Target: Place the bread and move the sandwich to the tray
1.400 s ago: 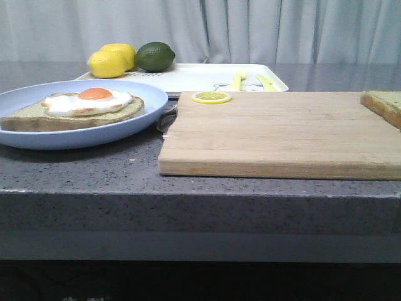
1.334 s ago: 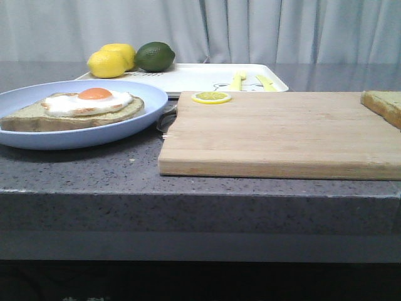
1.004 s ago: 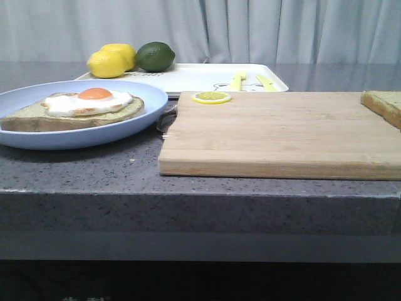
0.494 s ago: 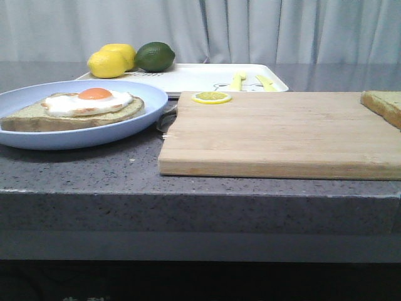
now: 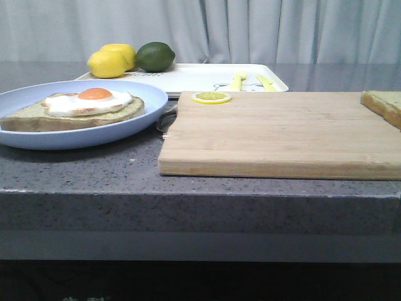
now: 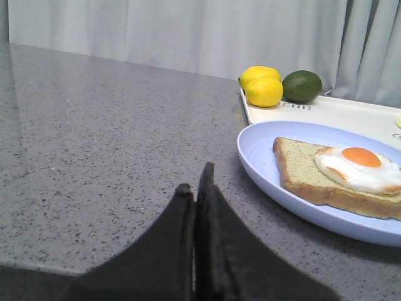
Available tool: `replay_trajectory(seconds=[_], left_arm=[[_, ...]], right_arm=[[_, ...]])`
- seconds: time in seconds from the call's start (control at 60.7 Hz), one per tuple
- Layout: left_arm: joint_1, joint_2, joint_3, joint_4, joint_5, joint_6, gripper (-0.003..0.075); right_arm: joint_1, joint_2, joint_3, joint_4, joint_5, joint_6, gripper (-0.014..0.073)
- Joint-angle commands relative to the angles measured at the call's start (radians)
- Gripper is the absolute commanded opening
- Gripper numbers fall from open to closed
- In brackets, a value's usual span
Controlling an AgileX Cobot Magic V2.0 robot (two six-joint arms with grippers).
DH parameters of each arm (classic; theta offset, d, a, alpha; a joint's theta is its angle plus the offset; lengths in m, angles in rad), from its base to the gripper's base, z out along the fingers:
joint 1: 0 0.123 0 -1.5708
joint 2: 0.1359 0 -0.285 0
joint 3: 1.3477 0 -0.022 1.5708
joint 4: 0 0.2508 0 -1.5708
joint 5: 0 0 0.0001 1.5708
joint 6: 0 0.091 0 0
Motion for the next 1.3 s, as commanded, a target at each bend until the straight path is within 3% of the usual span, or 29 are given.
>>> replay_trajectory(seconds=[0.0, 0.263, 0.445, 0.56, 0.823, 0.988, 1.153, 1.284], left_arm=[[0.001, -0.023, 0.012, -0.001, -0.088, -0.006, -0.0019], [0.001, -0.023, 0.012, -0.001, -0.22, -0.006, -0.0019], [0.001, -0.023, -0.031, -0.001, -0.305, -0.006, -0.0019], [0.001, -0.009, -0.126, -0.001, -0.265, -0.006, -0.0019], [0.001, 0.237, -0.475, 0.057, 0.059, -0.006, -0.0019], [0.001, 0.437, -0.572, 0.057, 0.063, -0.006, -0.0019], [0.001, 0.543, -0.587, 0.067, 0.06, -0.006, -0.0019], [0.001, 0.55, -0.587, 0.067, 0.062, -0.006, 0.0001]], right_arm=[[-0.005, -0.021, -0.003, -0.007, -0.082, 0.0, -0.0078], [-0.005, -0.021, -0.003, -0.001, -0.111, 0.0, -0.0078], [-0.005, -0.021, -0.078, 0.137, -0.131, 0.005, -0.0078], [-0.005, -0.016, -0.2, 0.13, -0.063, 0.004, -0.0078], [-0.005, 0.244, -0.611, 0.126, 0.172, 0.004, -0.0078], [-0.005, 0.452, -0.773, 0.074, 0.265, -0.005, -0.0078], [-0.005, 0.537, -0.798, 0.058, 0.263, -0.013, -0.0076], [-0.005, 0.542, -0.798, 0.05, 0.268, -0.013, 0.0015]])
